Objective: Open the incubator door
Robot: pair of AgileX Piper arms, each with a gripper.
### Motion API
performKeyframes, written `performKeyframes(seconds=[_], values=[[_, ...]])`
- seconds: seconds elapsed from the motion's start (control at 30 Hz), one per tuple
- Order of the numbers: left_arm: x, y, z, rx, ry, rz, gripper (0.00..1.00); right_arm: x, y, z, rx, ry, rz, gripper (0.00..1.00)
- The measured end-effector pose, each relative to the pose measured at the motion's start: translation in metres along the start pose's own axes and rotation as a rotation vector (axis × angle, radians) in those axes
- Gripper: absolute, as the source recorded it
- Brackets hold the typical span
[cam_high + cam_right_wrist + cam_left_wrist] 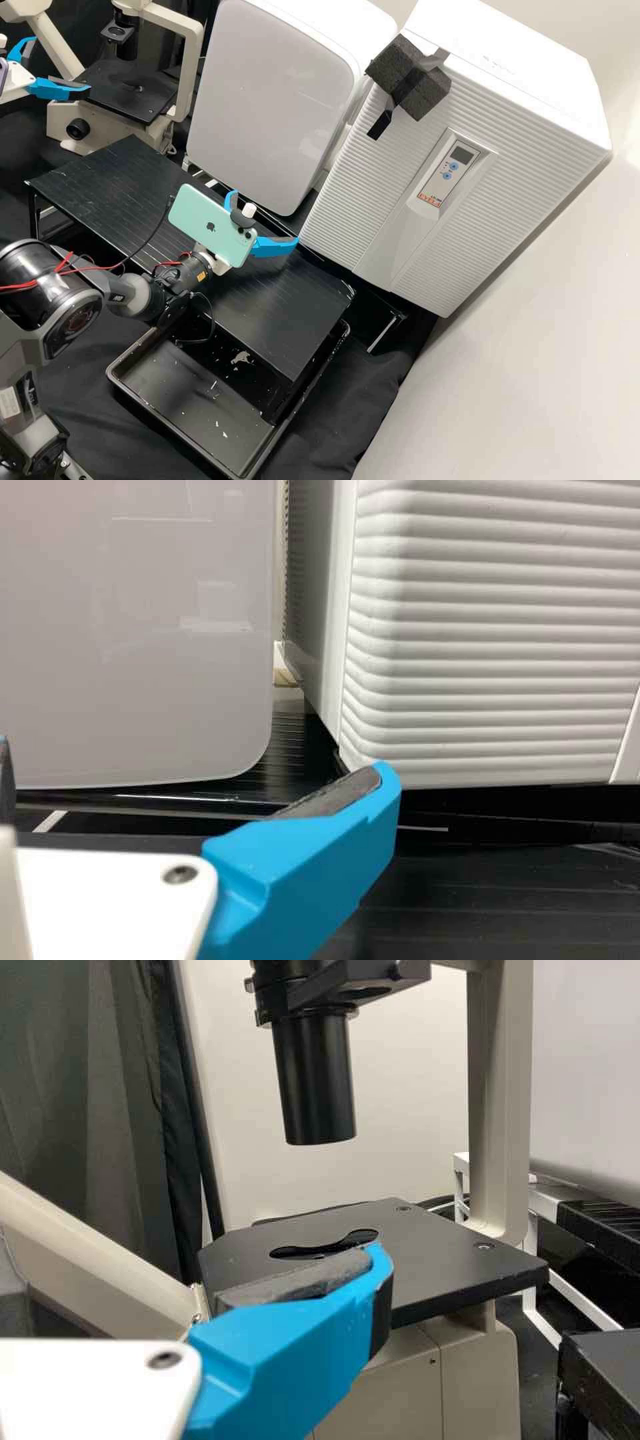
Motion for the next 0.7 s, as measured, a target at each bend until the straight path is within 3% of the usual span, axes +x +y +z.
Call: performKeyframes(seconds=[0.47,0.57,0.7], values=[[0.000,0.000,0.000,0.000,0.000,0.000,1.00,0.000,0.001,-0.001,0.000,0.003,0.003,1.00],[0.000,0.000,0.000,0.000,0.000,0.000,1.00,-0.003,0.007,-0.007,0.000,0.023,0.024,1.00],[0.000,0.000,0.000,0.000,0.000,0.000,1.00,-0.006,0.028,-0.023,0.005,0.048,0.118,1.00]])
